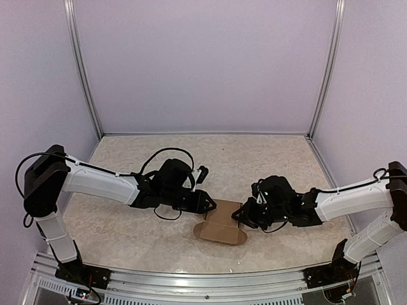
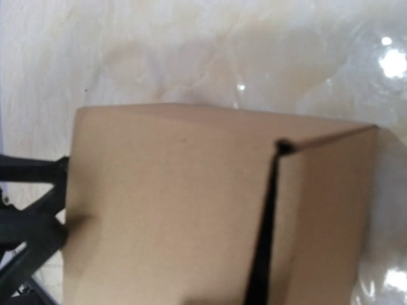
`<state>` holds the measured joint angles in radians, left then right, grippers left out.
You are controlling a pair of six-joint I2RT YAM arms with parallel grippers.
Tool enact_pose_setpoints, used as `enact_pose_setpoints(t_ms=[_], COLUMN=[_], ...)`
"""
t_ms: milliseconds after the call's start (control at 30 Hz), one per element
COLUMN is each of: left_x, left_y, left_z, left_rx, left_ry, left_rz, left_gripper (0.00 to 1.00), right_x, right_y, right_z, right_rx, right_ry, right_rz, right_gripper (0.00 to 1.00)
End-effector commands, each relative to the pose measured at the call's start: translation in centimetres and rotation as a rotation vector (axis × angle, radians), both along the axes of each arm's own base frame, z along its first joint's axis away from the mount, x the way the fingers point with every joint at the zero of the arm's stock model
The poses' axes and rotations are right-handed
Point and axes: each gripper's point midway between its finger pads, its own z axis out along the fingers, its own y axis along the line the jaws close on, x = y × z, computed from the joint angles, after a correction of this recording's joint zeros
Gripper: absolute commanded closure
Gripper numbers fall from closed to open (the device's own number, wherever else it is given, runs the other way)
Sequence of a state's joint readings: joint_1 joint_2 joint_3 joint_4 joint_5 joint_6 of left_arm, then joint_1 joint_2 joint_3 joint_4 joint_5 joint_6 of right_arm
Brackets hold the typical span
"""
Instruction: Fold the paper box
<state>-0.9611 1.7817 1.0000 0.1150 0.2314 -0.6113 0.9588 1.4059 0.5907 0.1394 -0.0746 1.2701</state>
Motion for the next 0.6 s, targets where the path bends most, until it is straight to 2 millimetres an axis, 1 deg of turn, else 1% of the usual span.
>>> enact_pose_setpoints(t_ms=[0,33,167,333,433,567], left_x=[-2.2,-2.1,-2.0,-1.8,-1.6,-1.4], left_y=[-1.5,-1.5,-1.1,-0.6,-0.3,-0.2], left_z=[0.2,0.1,-1.0,-2.2,-2.9,-3.2], left_rx=[-0.048,-0.044,-0.009,0.033,0.068,0.098], left_ry=[0.036,0.037,0.047,0.051,0.052,0.043], left_rz=[-0.088,-0.086,-0.074,-0.060,-0.051,-0.044], left_gripper=[0.74,0.77,0.81,0.86,0.90,0.92], right_x=[0.5,0.5,0.7,1.2,1.8,2.3], right_y=[0.3,0.1,-0.2,-0.6,-1.1,-1.2], right_z=[0.0,-0.2,-0.1,0.4,0.4,0.3], right_rx=[0.000,-0.016,-0.082,-0.150,-0.204,-0.274], right_ry=[-0.031,-0.033,-0.058,-0.098,-0.127,-0.156], right_rz=[0.017,0.018,0.034,0.050,0.047,0.069], right_gripper=[0.87,0.87,0.88,1.00,1.00,0.99])
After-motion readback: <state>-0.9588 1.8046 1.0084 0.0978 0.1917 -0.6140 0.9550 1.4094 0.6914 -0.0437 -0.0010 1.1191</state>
